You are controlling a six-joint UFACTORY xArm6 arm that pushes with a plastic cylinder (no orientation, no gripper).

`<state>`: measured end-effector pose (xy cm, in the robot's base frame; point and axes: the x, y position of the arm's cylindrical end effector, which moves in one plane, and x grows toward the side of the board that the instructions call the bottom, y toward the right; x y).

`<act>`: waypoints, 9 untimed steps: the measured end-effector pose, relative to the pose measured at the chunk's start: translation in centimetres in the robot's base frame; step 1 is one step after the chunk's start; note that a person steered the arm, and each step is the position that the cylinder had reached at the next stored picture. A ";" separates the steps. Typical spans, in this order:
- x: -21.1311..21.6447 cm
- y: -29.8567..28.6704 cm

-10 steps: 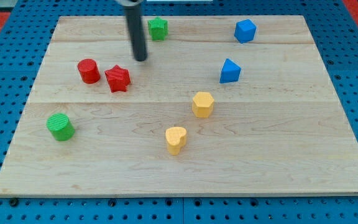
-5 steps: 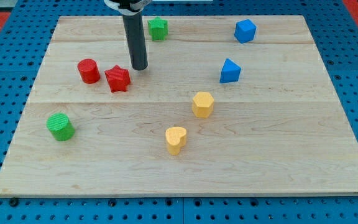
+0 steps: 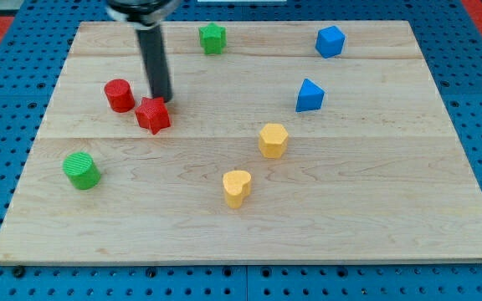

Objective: Place the red blocks close to the yellow blocks

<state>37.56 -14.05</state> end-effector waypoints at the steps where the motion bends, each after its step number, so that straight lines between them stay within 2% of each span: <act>1: 4.9 1.2; 2: 3.7 3.2; 3: 3.1 2.5; 6: 3.1 -6.0; 7: 0.6 -10.2; 8: -2.0 -8.3; 9: -2.1 -2.6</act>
<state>35.41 -16.62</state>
